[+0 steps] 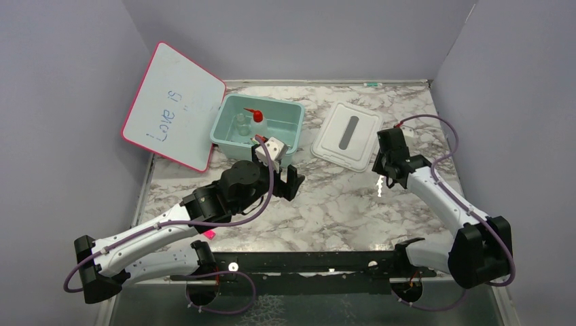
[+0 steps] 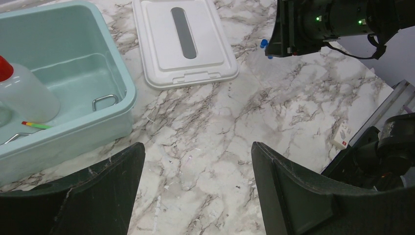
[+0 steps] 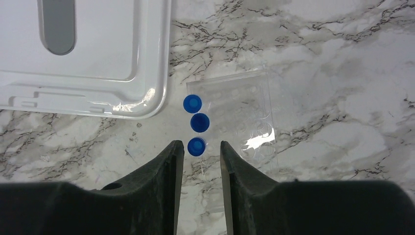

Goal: Organize the chemistry lab equipment

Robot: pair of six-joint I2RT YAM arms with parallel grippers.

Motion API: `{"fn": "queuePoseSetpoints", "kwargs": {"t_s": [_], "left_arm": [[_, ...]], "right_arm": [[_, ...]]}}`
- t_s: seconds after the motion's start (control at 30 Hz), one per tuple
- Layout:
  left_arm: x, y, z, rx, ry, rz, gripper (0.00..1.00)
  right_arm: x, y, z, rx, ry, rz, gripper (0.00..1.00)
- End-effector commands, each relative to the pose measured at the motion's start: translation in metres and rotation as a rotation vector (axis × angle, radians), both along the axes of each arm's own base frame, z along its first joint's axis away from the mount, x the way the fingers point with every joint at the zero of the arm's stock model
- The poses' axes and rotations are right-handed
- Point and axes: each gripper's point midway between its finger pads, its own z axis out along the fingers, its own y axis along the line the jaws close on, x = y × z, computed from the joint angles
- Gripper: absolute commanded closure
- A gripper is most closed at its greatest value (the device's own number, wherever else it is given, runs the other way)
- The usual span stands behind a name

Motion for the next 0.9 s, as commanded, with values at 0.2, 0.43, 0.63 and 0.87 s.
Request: {"fn": "queuePoseSetpoints", "kwargs": {"t_s": [0.2, 0.43, 0.63, 0.87], "left_arm": [[0.003, 0.003, 0.002, -0.015, -0.002, 0.029, 0.17], [0.003, 0.003, 0.003, -0.019, -0.001, 0.03, 0.17], [0.003, 0.003, 0.002, -0.017, 0.0, 0.032, 0.17], [0.004, 0.003, 0.001, -0.009, 0.0, 0.033, 0.17]], "right_arm": [[0.004, 0.009, 0.04, 0.055, -0.091, 0.053, 0.57], [0.009, 0.029, 0.047, 0.112, -0.096, 0.159, 0.57], [0.013, 0.032, 0.027, 0.106, -0.028, 0.163, 0.58], [0.007, 0.019, 0.012, 0.065, 0.025, 0.082, 0.58]]}}
